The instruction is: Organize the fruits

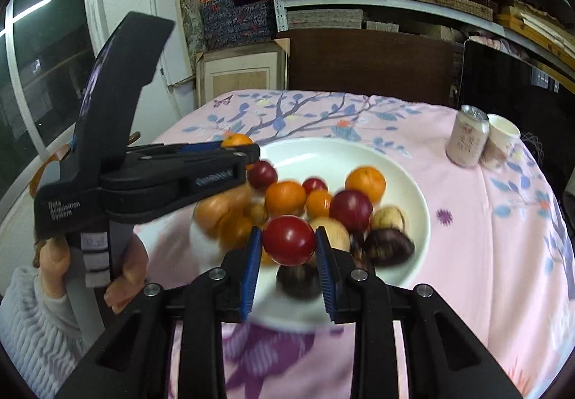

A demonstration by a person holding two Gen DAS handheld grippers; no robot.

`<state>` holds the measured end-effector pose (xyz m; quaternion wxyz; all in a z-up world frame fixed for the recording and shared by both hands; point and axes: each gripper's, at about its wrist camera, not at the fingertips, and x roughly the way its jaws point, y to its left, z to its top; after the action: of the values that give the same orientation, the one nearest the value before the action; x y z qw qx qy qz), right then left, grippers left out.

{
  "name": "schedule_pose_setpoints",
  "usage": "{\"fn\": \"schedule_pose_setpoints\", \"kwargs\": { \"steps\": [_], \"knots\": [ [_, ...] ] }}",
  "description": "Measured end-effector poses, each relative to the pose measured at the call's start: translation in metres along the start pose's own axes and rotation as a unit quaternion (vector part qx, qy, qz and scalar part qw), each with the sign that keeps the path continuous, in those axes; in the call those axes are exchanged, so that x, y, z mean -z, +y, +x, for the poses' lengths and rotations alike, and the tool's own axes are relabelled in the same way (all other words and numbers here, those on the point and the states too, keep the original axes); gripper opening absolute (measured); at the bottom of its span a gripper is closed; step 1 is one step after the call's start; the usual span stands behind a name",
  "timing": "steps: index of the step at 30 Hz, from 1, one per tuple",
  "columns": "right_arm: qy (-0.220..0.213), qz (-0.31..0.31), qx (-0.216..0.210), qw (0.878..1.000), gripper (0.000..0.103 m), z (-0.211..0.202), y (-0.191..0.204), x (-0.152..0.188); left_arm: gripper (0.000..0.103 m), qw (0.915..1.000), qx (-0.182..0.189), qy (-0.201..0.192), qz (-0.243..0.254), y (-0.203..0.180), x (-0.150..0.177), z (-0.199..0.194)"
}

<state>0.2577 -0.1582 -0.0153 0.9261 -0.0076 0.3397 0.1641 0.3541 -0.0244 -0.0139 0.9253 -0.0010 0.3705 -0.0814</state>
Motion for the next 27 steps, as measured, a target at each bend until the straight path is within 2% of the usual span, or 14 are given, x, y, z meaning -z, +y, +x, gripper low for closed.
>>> {"fn": "schedule_pose_setpoints", "kwargs": {
  "steps": [1,2,3,4,5,10,13,15,19,25,27],
  "knots": [
    [-0.003,-0.004,0.004,1.0,0.032,0.004,0.002,-0.004,0.036,1.0,-0.001,0.0,0.002,-0.001,-0.002,0.004],
    [-0.008,-0.011,0.008,1.0,0.05,0.009,0.005,-0.007,0.039,1.0,-0.003,0.0,0.005,-0.003,-0.002,0.007],
    [-0.011,-0.015,0.014,1.0,0.063,0.011,0.006,-0.009,0.054,1.0,-0.004,0.0,0.006,-0.003,-0.003,0.009],
    [-0.019,-0.014,0.018,1.0,0.071,0.01,0.007,-0.01,0.062,1.0,-0.001,-0.005,0.005,-0.003,-0.001,0.008],
    [-0.04,-0.011,0.023,0.999,0.071,0.005,0.006,-0.008,0.069,0.9999,0.002,-0.012,0.005,-0.003,0.001,0.006],
    [-0.043,-0.006,0.023,0.999,0.071,-0.008,0.001,-0.001,0.07,0.9997,0.005,-0.019,0.016,-0.003,0.005,-0.008],
    [-0.033,0.023,0.008,0.999,0.077,-0.019,-0.006,0.012,0.07,0.9996,-0.001,-0.025,0.017,-0.001,0.015,-0.028],
    [-0.035,0.048,0.003,0.998,0.082,-0.031,-0.011,0.026,0.07,0.9994,-0.008,-0.03,0.012,0.001,0.03,-0.044],
    [-0.029,0.089,-0.011,0.996,0.083,-0.047,-0.018,0.056,0.071,0.9993,-0.024,-0.028,0.0,0.002,0.069,-0.076],
    [-0.029,0.116,0.004,0.993,0.083,-0.069,-0.017,0.097,0.071,0.9983,-0.043,-0.032,-0.021,0.004,0.128,-0.121],
    [-0.033,0.111,0.018,0.993,0.084,-0.075,-0.015,0.107,0.074,0.997,-0.064,-0.04,-0.02,0.002,0.146,-0.134]
  ]
}}
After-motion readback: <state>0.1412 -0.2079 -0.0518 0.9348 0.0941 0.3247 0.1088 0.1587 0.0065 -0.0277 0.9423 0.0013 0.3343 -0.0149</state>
